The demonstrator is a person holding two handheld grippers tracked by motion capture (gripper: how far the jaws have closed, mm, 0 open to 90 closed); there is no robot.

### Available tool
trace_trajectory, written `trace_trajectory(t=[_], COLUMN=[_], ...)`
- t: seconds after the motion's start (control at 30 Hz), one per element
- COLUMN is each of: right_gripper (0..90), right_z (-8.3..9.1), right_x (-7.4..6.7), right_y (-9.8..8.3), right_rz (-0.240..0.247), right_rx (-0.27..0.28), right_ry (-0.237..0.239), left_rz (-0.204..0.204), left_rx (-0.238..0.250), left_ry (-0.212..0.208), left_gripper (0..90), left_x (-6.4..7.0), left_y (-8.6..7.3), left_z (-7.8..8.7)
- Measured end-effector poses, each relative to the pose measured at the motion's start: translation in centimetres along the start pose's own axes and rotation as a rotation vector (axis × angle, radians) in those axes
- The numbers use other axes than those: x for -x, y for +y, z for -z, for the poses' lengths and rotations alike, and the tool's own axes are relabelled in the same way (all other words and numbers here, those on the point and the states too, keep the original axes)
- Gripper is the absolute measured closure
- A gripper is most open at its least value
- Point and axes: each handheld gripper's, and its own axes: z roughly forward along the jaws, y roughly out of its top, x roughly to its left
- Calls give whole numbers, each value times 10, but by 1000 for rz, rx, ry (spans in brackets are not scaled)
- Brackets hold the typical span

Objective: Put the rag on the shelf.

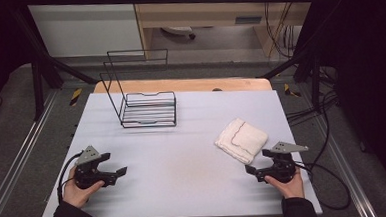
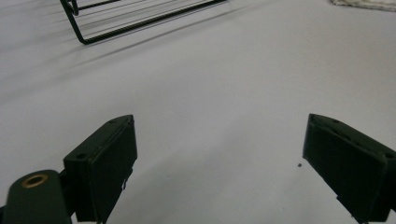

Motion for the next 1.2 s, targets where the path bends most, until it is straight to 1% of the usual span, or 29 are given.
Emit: trace_trajectory(t=[0.13,0.27,0.33,0.4,0.5,0.6,0.63,0.67,0.7,0.73,0.83,0.93,1.1,1.2], right_gripper=[10,16,17,21,33,72,72,95,166,210,333,442,564,608], right_z=[0,-1,-2,-2,-4,-7,-7,-8,-9,-9,-11,-13,-21,-26], right_x=[0,-1,-1,-2,-4,-4,-4,-4,-4,-3,-3,-4,-7,-7], right_y=[0,0,2,3,4,5,5,6,6,7,8,10,13,13], right_rz=[1,1,8,13,14,25,25,22,18,28,36,62,99,119], right_rx=[2,-10,-14,-13,-22,-25,-25,-33,-42,-41,-51,-72,-111,-129], right_ry=[-7,-18,-27,-32,-38,-47,-47,-50,-61,-62,-62,-66,-62,-81], left_rz=[-2,-7,-15,-15,-14,-15,-15,-15,-16,-18,-19,-17,-18,-17], left_rx=[-2,-1,-7,-8,-8,-10,-10,-11,-11,-11,-15,-15,-17,-17], left_ry=[-1,1,-1,0,1,0,0,0,-2,-4,-4,-4,-3,-2], left_gripper=[101,101,101,101,101,101,101,101,101,101,103,105,108,110], left_x=[1,2,2,3,3,4,4,4,4,5,5,5,6,5], left_y=[0,-1,-1,-1,-1,-1,-1,-1,-1,0,0,0,0,0], left_z=[0,1,0,0,0,-1,-1,-1,-1,-1,-2,-2,-2,-2])
